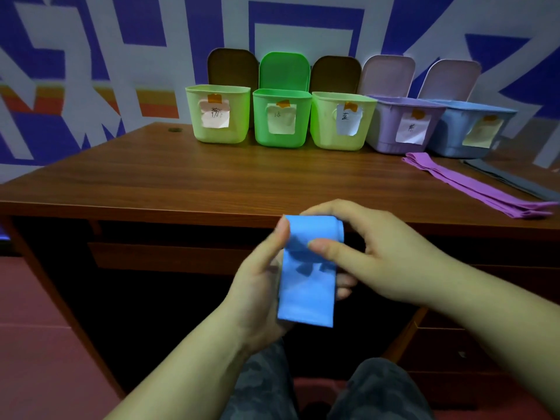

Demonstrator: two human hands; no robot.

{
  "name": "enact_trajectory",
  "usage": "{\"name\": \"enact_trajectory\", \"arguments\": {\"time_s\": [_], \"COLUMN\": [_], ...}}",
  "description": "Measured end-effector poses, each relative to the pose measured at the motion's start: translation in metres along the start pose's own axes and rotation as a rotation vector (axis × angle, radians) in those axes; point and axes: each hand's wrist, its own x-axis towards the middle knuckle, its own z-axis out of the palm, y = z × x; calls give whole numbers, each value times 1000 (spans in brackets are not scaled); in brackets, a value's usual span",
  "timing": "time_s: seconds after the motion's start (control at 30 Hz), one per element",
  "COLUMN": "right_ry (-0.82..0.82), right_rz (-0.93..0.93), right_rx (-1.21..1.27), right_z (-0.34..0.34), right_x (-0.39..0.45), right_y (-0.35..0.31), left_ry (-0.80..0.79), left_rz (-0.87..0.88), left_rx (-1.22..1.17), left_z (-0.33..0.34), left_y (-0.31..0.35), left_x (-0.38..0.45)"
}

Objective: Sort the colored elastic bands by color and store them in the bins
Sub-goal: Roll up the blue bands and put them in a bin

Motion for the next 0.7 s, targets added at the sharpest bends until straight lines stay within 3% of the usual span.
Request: {"name": "enact_trajectory", "arguments": {"time_s": [0.2,0.33,0.47,0.53,0.7], "right_ry": [-9,-114,-55,0,99], "right_rz": [-87,1,-69,-107,-122], "right_rx": [-112,102,-231,-259,-320], "right_z": [7,1,1,2,-1], "right_x": [1,0,-3,-3,-3], "right_y": [0,3,8,8,12], "left_ry": [119,51,32,17,197], "left_rz": [-10,-73,-97,-82,73], "left_rx": [-51,-77,-201,-264,-33], "left_z": [-4,-7,-12,-11,5], "left_y": [2,8,9,7,-5], "left_x": [4,-5,-3,-2,3]}}
